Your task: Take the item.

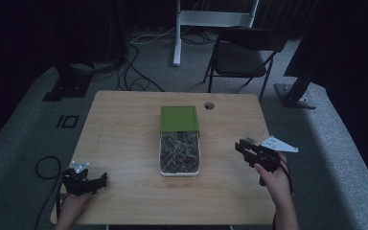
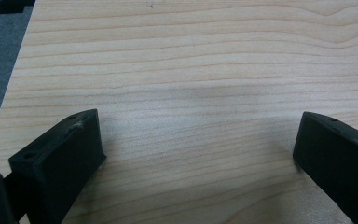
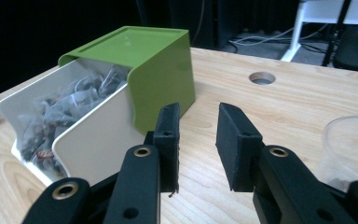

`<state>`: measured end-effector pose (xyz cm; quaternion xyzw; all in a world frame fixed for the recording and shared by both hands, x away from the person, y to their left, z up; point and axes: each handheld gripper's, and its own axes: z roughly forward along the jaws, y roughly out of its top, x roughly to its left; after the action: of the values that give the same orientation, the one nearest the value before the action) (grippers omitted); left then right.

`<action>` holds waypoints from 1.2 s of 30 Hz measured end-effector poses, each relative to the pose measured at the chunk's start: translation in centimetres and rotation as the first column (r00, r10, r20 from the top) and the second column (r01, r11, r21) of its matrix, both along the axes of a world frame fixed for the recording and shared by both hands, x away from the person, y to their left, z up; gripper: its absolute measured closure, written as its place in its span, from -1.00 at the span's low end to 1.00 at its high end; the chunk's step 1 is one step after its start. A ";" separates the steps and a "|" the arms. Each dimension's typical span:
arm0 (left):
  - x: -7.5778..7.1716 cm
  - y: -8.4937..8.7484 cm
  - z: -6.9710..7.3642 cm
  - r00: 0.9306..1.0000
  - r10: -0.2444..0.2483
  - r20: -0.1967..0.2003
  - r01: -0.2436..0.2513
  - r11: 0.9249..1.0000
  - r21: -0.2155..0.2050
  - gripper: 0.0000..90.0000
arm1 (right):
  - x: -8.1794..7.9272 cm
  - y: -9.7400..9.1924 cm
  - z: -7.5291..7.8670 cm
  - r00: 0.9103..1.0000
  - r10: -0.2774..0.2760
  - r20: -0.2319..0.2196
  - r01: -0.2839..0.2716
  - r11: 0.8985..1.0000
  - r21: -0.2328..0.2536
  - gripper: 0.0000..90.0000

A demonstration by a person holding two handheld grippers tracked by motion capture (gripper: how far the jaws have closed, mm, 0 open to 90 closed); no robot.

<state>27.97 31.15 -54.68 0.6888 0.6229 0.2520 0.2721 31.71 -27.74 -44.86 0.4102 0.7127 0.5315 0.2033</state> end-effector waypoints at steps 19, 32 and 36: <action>0.0 0.0 0.0 1.000 -0.001 0.000 0.001 1.000 0.001 -0.96 | -0.6 -0.2 -3.4 0.975 0.222 0.019 -0.222 0.975 -0.015 0.03; 0.0 0.0 0.0 1.000 -0.001 0.000 0.001 1.000 0.001 -0.96 | -0.8 -0.4 -6.0 0.943 0.332 -0.029 -0.333 0.933 -0.138 -0.31; 0.0 0.0 0.0 1.000 -0.001 0.000 0.001 1.000 0.001 -0.96 | -0.9 -0.5 -6.8 0.942 0.335 -0.033 -0.336 0.929 -0.154 -0.35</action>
<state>27.97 31.16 -54.68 0.6894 0.6224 0.2520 0.2718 30.81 -28.29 -51.67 0.2667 0.8127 0.4991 0.1391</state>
